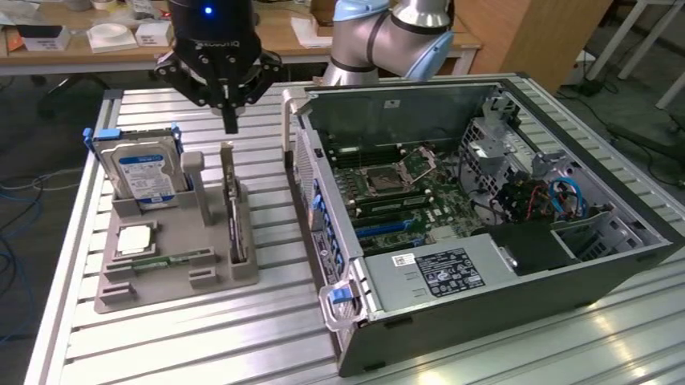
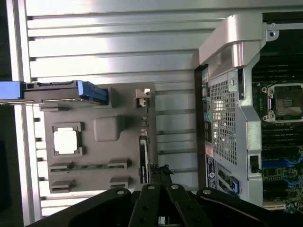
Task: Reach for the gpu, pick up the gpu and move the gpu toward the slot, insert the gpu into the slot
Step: 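Reach for the gpu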
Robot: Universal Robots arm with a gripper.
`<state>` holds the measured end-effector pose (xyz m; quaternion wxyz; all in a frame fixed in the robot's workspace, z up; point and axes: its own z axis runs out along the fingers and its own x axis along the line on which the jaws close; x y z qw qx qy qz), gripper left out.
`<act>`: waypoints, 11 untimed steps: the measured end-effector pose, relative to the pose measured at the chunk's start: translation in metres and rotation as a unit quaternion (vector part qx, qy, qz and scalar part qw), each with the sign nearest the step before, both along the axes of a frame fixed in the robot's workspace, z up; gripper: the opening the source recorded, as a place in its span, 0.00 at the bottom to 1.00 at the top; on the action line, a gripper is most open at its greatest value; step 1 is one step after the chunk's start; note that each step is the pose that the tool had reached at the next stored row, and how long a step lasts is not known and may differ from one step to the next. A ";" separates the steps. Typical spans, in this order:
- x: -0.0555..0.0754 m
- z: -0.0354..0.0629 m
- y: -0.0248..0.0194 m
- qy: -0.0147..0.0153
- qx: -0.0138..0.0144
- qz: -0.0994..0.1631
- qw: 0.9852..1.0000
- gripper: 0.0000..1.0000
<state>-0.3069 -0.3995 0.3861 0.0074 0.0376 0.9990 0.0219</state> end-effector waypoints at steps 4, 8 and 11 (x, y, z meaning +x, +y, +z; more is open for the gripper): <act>-0.011 -0.0004 -0.0001 0.001 0.000 0.000 1.000 0.10; -0.021 -0.0007 -0.0001 0.001 0.000 0.000 1.000 0.10; -0.028 -0.0010 -0.0001 0.002 0.000 0.000 1.000 0.10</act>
